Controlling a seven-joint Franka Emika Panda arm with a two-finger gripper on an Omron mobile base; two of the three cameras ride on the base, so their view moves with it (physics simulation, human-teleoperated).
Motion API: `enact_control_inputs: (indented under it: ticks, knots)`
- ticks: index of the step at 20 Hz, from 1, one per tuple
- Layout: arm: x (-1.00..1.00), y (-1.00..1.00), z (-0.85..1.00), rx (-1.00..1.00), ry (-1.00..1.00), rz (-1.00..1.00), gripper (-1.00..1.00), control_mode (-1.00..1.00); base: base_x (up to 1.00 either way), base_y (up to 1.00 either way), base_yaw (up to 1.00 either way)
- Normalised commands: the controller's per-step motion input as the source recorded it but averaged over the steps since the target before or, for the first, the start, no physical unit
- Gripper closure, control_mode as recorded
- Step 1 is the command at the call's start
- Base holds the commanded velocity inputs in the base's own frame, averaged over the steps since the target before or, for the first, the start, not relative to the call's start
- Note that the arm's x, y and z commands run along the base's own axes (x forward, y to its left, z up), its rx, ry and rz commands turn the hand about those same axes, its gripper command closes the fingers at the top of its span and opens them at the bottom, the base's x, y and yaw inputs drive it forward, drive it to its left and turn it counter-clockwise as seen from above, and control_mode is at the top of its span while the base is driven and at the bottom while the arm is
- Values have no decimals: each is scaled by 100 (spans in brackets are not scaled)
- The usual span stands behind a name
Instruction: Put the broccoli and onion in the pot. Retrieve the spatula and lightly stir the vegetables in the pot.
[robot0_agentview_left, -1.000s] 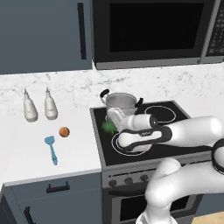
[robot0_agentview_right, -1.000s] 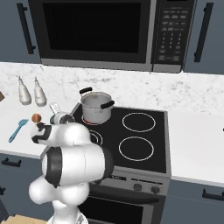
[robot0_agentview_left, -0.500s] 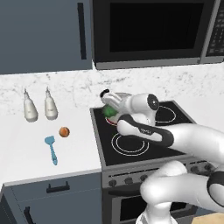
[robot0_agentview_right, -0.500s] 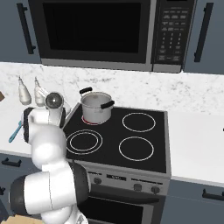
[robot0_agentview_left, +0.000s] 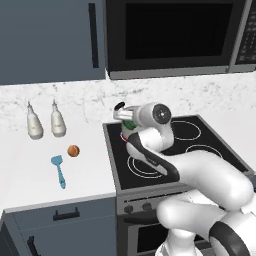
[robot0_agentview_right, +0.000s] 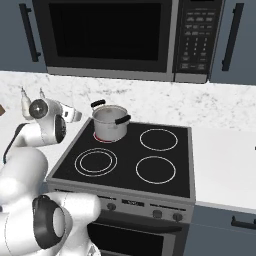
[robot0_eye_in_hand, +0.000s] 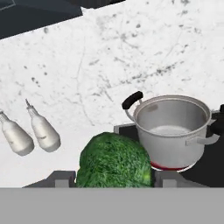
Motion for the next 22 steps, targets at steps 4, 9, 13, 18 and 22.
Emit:
enact_control_inputs:
  ticks: [4, 9, 13, 18, 22]
  knots:
    - [0, -48, -4, -9, -10, 0, 100, -100, 0, 0, 0]
    - [14, -32, 0, 0, -1, 0, 100, -100, 0, 0, 0]
    - [37, -11, 0, 0, -2, -1, 100, -100, 0, 0, 0]
    - [67, -16, -10, 0, 0, -5, 100, -100, 0, 0, 0]
    - [71, -22, -35, 0, 0, -9, 100, -100, 0, 0, 0]
